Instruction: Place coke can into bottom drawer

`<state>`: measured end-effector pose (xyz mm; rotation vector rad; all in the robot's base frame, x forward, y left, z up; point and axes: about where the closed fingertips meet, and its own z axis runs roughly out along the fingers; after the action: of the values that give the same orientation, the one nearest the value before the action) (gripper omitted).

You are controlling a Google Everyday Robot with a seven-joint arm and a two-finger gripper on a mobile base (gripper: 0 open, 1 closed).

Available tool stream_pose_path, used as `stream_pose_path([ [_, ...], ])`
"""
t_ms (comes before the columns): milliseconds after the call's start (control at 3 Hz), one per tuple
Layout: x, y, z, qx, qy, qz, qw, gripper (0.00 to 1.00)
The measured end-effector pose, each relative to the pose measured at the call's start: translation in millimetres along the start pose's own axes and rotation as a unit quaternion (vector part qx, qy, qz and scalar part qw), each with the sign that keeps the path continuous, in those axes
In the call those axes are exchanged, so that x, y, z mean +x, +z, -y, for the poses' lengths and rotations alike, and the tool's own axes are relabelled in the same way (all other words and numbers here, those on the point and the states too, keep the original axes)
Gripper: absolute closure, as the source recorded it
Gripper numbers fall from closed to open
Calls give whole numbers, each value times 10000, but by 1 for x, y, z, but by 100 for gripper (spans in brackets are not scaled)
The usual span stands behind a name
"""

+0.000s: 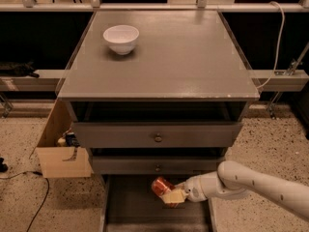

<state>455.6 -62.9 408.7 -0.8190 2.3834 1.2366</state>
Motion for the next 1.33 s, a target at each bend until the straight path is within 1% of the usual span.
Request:
stream_pose_path([
  [333, -5, 5, -15, -160, -707, 489, 9962, 100],
  [667, -5, 5, -15, -160, -707, 489, 9962, 100],
  [1000, -8, 32, -10, -294, -623, 1078, 9918, 100],
  [1333, -6, 59, -12, -375, -639, 1959, 9778, 100],
])
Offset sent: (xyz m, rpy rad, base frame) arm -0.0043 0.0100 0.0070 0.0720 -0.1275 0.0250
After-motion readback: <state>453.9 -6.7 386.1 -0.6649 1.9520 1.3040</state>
